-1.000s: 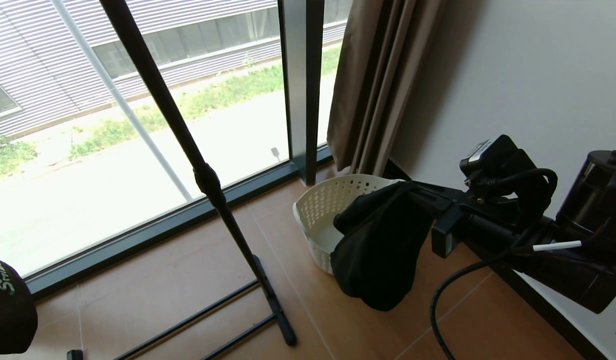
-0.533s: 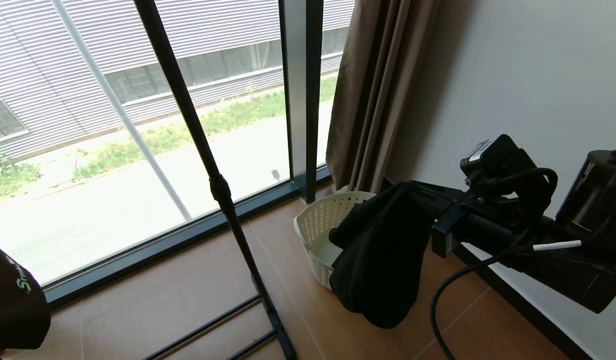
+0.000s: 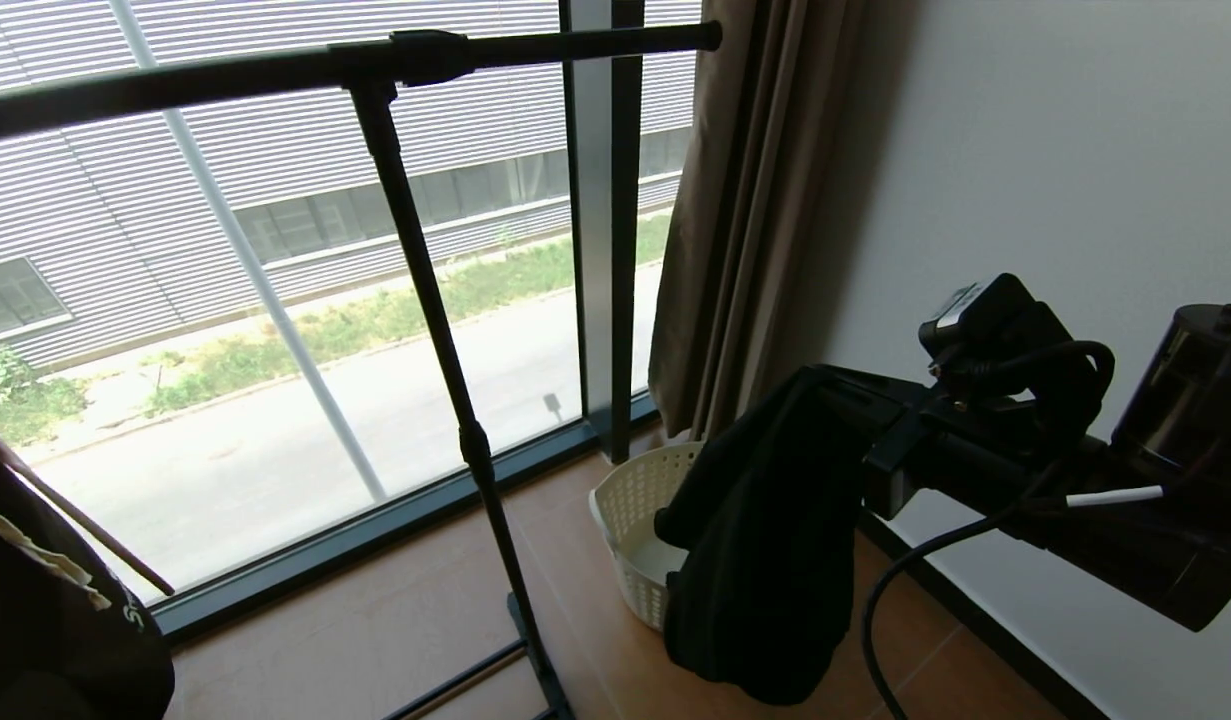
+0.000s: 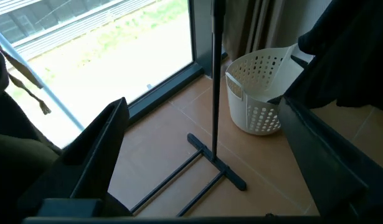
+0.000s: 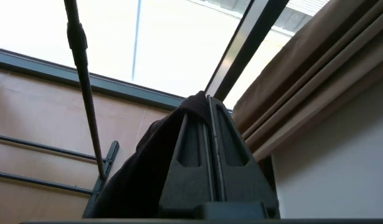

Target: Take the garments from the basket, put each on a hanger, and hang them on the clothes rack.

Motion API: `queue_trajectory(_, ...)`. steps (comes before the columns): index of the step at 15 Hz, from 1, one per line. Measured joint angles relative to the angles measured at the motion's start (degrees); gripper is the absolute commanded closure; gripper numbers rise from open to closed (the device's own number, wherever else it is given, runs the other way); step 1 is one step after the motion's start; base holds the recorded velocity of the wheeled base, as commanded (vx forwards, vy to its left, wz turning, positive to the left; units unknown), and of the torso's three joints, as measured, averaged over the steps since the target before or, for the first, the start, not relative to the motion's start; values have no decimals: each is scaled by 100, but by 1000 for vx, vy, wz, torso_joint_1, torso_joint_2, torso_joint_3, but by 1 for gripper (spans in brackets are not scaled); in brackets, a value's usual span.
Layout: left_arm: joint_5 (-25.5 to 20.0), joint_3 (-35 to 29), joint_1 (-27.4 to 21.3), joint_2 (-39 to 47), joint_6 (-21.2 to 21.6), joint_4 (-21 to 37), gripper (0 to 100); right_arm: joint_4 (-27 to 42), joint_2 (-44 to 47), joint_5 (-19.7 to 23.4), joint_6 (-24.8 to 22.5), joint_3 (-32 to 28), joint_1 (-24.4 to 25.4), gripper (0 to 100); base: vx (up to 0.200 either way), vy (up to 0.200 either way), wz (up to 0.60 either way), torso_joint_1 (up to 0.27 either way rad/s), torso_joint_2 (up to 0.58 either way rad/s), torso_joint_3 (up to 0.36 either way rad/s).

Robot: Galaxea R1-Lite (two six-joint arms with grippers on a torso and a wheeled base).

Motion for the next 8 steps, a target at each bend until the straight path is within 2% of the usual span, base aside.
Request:
queue_trajectory(5, 0, 0, 0, 0, 0, -2, 0, 1, -20, 5, 0, 0, 0, 100, 0, 0, 0, 225, -579, -160)
queue_trajectory(8, 2, 0, 0, 0, 0, 0, 0, 0, -39, 5, 1, 6, 0, 100, 0, 0, 0, 232, -566, -276)
